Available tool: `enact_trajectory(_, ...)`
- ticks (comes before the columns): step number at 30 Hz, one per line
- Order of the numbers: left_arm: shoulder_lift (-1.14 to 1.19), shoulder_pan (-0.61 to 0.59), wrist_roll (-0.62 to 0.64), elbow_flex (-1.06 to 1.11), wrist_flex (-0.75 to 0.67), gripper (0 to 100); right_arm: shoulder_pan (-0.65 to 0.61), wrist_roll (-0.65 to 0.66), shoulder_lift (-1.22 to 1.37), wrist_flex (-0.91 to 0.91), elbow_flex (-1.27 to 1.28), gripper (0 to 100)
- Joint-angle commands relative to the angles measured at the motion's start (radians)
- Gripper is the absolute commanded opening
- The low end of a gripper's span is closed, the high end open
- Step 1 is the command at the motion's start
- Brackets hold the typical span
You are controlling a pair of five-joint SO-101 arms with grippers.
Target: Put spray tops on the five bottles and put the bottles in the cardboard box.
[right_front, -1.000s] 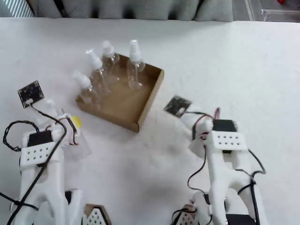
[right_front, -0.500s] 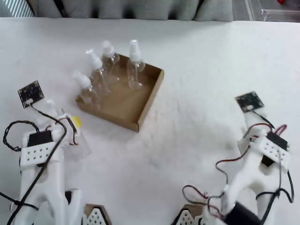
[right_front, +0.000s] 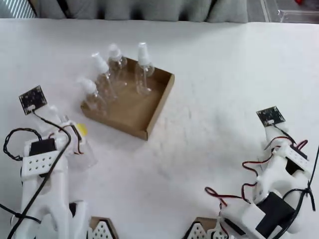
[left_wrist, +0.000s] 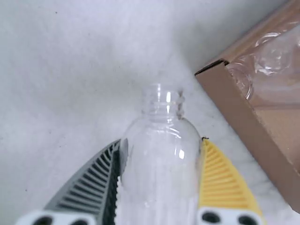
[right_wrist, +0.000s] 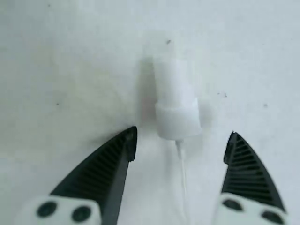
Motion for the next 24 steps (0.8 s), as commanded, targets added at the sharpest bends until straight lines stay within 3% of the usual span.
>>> enact_trajectory(1, -0.036, 0.019, -0.011, -0.006, -0.028, 2, 0.007, 0.014, -0.084, -0.019, -0.049, 26.2)
enact_trajectory(4, -0.036, 0.019, -0.011, -0.006, -0.028, 2, -0.025, 0.06, -0.097, 0.005, -0.049, 26.1)
enact_trajectory(6, -0.036, 0.019, -0.011, -0.006, -0.028, 2, -0.051, 0.149, -0.094, 0.117, -0.071, 25.9)
enact_trajectory(9, -0.036, 0.019, -0.011, -0.006, -0.028, 2, -0.071, 0.149, -0.093, 0.257, -0.147, 20.8)
enact_trajectory(13, -0.036, 0.019, -0.011, -0.006, -0.026, 2, -0.076, 0.153, -0.091, 0.263, -0.192, 17.5)
enact_trajectory(19, -0.036, 0.019, -0.011, -0.006, -0.023, 2, -0.073, 0.206, -0.091, 0.269, -0.196, 25.9)
enact_trajectory(24, -0.036, 0.019, -0.011, -0.006, -0.023, 2, -0.076, 0.245, -0.061, 0.268, -0.199, 21.5)
